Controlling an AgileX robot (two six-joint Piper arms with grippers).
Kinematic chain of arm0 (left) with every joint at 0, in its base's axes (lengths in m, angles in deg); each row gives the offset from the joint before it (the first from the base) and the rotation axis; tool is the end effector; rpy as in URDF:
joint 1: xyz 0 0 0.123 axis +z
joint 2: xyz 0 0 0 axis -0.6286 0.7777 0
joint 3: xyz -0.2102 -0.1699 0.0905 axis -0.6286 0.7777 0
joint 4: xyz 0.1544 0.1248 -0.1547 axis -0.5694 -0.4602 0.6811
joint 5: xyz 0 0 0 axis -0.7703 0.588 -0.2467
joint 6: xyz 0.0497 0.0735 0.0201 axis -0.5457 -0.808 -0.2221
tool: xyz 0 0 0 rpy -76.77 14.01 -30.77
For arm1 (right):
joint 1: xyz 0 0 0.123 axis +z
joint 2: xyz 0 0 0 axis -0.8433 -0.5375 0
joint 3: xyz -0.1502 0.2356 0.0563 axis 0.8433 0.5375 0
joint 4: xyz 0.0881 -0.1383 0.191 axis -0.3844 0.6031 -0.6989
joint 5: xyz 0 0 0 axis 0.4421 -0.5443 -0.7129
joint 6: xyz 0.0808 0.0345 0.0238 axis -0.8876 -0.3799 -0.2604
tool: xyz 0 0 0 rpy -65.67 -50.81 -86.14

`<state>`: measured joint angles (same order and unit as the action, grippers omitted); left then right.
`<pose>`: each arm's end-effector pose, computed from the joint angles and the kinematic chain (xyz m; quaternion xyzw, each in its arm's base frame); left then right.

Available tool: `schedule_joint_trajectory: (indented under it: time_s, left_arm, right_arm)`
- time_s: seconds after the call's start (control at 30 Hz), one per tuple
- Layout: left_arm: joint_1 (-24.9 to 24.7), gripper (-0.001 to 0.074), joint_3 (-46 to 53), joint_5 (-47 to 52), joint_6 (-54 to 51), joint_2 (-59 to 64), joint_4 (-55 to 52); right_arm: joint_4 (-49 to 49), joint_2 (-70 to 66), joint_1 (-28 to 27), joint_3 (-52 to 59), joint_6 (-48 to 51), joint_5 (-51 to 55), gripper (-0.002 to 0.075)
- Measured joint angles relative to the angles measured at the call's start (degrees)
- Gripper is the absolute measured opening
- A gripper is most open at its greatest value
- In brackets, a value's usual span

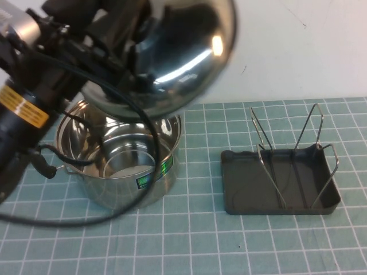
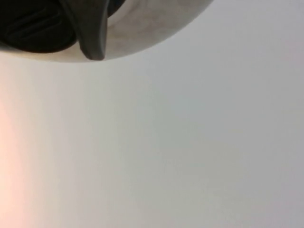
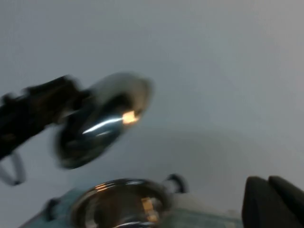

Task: Put pot lid on rack
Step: Hand over the pot lid

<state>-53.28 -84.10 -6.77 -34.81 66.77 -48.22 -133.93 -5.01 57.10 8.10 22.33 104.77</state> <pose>0.2602 -0.1070 0.3668 0.2022 0.4398 -0.3034 0.8208 0.0124 0.0359 0.3651 -0.0921 0.6487 0.1967 0.7294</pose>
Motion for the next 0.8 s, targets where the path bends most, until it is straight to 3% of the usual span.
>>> schedule_joint_trajectory:
  time_s: [0.13, 0.27, 0.37, 0.5, 0.67, 0.8]
  left_arm:
    - [-8.18, 0.0333, 0.0, -0.43, 0.0, -0.67, 2.02]
    - [-16.79, 0.0333, 0.0, -0.43, -0.62, -0.67, 5.69]
    - [-22.99, 0.0333, 0.0, -0.43, -2.96, -0.67, 9.29]
    - [-27.83, 0.0333, -0.25, -0.46, -5.89, -0.76, 13.66]
    - [-29.5, 0.0333, -0.73, -0.46, -7.77, -1.4, 15.31]
    - [-29.59, 0.0333, -2.28, -0.46, -7.77, -1.82, 14.99]
  right_arm:
    - [-28.79, -6.75, 0.0, -0.12, 23.08, 11.93, -0.0001]
    - [-42.91, -10.69, 0.0, -0.25, 30.02, 16.05, 0.0006]
    - [-45.88, -12.21, 0.0, -0.25, 29.54, 17.23, 0.0063]
    - [-46.33, -13.73, 0.0, -0.25, 24.74, 17.74, 0.0265]
    - [-46.33, -15.14, 0.0, -0.25, 19.92, 15.44, 0.0503]
    - [-46.19, -17.19, 0.0, -0.25, 15.45, 13.07, 0.0568]
